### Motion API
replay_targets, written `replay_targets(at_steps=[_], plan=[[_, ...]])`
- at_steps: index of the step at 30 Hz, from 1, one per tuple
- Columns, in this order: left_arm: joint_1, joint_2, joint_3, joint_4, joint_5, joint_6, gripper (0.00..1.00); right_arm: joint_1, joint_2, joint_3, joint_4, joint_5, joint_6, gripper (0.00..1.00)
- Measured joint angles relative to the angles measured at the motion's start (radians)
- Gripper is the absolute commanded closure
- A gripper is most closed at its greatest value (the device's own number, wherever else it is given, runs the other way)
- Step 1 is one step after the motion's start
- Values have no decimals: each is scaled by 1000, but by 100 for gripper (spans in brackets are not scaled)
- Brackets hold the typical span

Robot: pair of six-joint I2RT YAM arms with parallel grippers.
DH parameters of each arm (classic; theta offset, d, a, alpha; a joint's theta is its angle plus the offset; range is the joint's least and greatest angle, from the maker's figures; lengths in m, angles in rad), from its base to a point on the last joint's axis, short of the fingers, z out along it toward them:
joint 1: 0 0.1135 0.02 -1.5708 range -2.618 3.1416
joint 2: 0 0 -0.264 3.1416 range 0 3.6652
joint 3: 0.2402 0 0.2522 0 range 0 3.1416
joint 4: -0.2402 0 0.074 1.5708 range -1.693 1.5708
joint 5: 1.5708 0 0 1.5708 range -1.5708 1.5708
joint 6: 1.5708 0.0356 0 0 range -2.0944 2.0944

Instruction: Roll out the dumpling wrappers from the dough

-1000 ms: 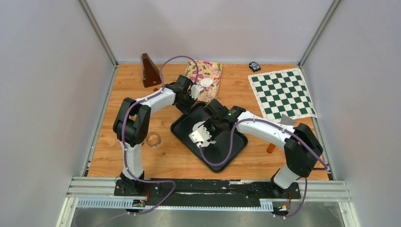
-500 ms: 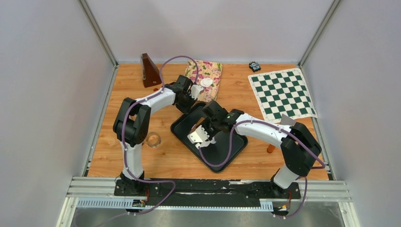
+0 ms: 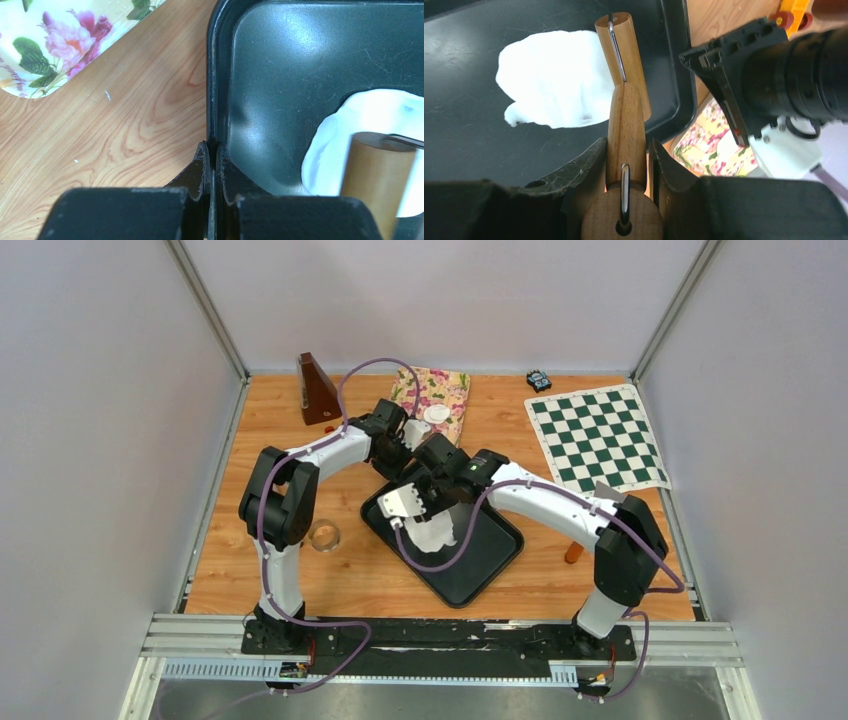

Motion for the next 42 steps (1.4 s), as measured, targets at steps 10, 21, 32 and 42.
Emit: replay_targets(at_steps=[10,21,32,42], plan=[[0,-7,-2,-12,3,-3,60,-104,-156,86,-263,3,267,100],[-6,-42,-2,-13,21,-13,1,-632,-263,80,-394,-199,542,99],[5,-175,-2,-13,22,-14,0,-757,-154,-11,-167,79,703,96],[80,-253,-1,-14,42,-3,0,-737,87,-42,160,464,648,88]])
